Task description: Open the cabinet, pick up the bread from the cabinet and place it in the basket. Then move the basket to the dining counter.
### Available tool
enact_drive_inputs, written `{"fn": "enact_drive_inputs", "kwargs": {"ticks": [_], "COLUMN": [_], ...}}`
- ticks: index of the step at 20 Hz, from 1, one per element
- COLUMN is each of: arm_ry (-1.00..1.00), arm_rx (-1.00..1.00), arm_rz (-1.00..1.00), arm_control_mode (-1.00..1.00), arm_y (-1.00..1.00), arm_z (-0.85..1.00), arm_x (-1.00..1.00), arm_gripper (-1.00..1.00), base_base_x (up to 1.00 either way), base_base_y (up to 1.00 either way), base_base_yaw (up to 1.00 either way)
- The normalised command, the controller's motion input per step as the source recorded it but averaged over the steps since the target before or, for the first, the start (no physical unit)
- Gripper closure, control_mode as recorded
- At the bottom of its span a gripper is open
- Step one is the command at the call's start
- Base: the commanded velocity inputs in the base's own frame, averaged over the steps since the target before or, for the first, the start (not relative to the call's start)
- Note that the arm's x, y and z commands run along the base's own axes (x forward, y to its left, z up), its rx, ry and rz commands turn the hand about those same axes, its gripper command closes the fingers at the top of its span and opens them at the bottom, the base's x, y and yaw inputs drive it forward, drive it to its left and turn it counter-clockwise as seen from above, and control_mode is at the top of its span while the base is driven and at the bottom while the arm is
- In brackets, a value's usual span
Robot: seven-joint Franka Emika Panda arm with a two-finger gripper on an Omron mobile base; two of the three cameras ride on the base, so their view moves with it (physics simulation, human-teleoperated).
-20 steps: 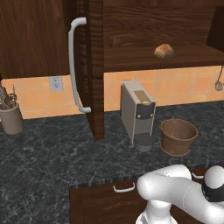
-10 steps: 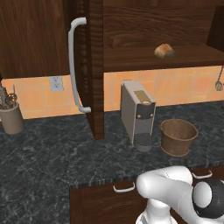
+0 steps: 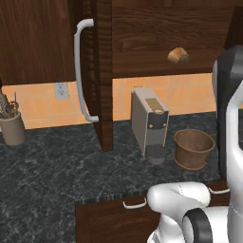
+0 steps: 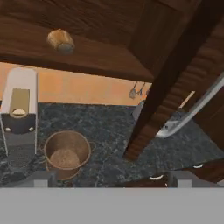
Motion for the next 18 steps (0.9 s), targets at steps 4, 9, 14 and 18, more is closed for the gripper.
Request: {"fn": "enact_drive_inputs", "kwargs": {"ticks": [4, 9, 14, 18], "arm_ry": [0.56, 0.5, 0.4, 0.31], "arm_rx": [-0.54, -0.3, -0.03, -0.09], "arm_rz": [-0.13, 0.0, -0.01, -0.1], "arm_control_mode": [-1.0, -1.0, -1.0, -1.0], "arm_y": [0.22, -0.33, -0.89, -0.98], "arm_z": [-0.46, -0.2, 0.0, -0.08], "arm_x": [1.0, 1.0, 0.91, 0.27], "arm_gripper": [-1.0, -1.0, -1.0, -1.0], "base_base_x": [0.0, 0.0, 0.0, 0.0], "base_base_y": [0.0, 0.0, 0.0, 0.0], "base_base_yaw": [0.0, 0.0, 0.0, 0.0]}}
